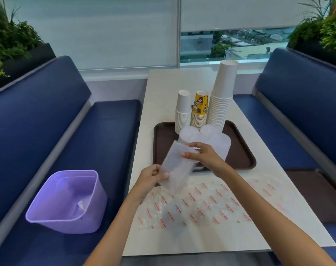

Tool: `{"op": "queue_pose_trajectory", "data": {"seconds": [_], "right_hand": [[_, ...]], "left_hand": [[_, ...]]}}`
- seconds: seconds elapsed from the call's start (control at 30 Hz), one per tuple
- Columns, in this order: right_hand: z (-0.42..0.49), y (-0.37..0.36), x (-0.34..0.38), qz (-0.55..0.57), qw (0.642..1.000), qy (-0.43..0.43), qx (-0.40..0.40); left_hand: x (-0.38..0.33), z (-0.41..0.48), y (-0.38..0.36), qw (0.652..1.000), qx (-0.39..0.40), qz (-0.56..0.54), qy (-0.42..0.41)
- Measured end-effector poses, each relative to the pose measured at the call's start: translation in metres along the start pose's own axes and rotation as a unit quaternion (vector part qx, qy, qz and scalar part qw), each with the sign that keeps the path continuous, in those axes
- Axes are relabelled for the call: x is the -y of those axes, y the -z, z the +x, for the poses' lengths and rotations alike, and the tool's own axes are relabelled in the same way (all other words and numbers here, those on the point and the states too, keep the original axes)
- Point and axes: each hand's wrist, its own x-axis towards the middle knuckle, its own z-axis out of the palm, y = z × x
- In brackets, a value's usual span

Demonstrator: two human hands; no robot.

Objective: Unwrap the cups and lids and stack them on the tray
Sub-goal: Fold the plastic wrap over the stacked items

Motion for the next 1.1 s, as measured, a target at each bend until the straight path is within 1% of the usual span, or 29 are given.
{"op": "queue_pose_trajectory", "data": {"seconds": [0.13,0.23,0.37,0.57,0.67,0.77,0.87,0.97,1.1], "right_hand": [[0.007,-0.028,-0.007,0.035,0.998,-0.031,0.033],[0.012,-0.055,-0.01,0.037,0.999,-0.024,0.027],[0.025,-0.091,-0.011,0.015,1.0,-0.005,0.02],[0.046,-0.154,-0.009,-0.065,0.997,0.034,0.031],[0.06,-0.187,-0.007,-0.096,0.993,0.054,0.031],[0.078,-0.23,-0.006,-0.117,0.99,0.066,0.037],[0.095,-0.273,-0.009,-0.134,0.986,0.085,0.045],[0.113,-0.316,-0.022,-0.149,0.982,0.097,0.059],[0.132,-0.373,-0.044,-0.162,0.981,0.076,0.07]], "left_hand": [[0.007,-0.006,0.022,0.998,-0.045,-0.044,-0.005],[0.014,-0.009,0.041,0.996,-0.062,-0.07,-0.001],[0.024,-0.01,0.068,0.996,-0.079,-0.037,0.008],[0.027,-0.009,0.121,0.983,-0.16,-0.024,-0.083],[0.028,-0.007,0.155,0.969,-0.21,0.019,-0.126],[0.036,-0.009,0.195,0.956,-0.251,0.054,-0.14],[0.05,-0.009,0.232,0.942,-0.295,0.077,-0.14],[0.069,-0.005,0.266,0.927,-0.344,0.074,-0.131],[0.097,-0.001,0.3,0.909,-0.406,0.053,-0.081]]}}
